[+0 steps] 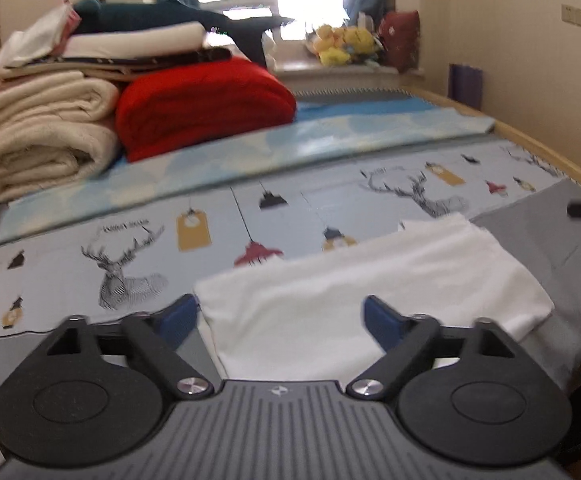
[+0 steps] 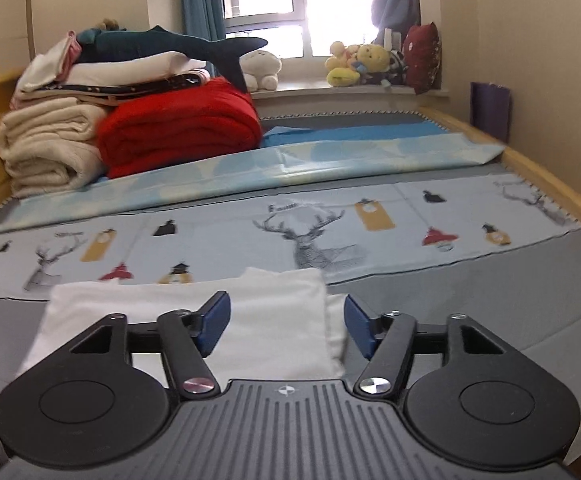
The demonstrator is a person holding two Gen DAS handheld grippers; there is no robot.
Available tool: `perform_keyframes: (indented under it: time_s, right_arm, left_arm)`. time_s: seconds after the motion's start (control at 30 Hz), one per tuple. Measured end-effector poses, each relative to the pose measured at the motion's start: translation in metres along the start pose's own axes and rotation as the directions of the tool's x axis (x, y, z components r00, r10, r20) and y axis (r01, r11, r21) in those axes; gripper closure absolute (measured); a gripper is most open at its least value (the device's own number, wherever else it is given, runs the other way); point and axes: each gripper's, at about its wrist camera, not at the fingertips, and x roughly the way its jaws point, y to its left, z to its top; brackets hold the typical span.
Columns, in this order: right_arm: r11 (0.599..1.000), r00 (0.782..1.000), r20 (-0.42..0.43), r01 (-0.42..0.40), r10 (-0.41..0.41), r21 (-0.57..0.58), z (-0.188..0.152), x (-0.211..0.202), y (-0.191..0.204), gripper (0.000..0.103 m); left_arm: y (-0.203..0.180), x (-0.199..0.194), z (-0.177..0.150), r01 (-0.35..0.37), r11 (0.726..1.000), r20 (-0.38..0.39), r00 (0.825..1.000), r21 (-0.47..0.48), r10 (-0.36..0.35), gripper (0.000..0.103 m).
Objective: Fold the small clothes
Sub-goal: 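Open both tools and lift them away from the folded shirt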
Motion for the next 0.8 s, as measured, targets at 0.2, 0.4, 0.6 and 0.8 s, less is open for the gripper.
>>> perform_keyframes:
  time_s: [0.2,0.4,0.6,0.8]
  right_arm:
    - [1.000,0.996,-0.089,-0.008,0.008,-0.004,-0.021,0.020,0.021,0.034]
    - [1.000,0.992,-0.127,-0.015,0.014,-0.004,-0.024,0.036,0.036,0.034]
    - [0.999,0.988,-0.151,-0.047,0.043,-0.025,-0.027,0.042,0.048,0.034]
    - [0.995,0.986,-0.157,-0.066,0.053,-0.078,-0.030,0.044,0.059,0.034]
  left_arm:
    - [0.011,0.027,-0.021,-0.071,0.989,-0.118,0.991,-0.129,0.056,0.008]
    - [0.031,0.036,-0.022,-0.112,0.965,-0.181,0.981,-0.237,0.070,0.008]
    - [0.039,0.039,-0.027,-0.133,0.958,-0.218,0.973,-0.253,0.077,0.008]
    - [0.035,0.044,-0.028,-0.122,0.964,-0.228,0.971,-0.238,0.067,0.008]
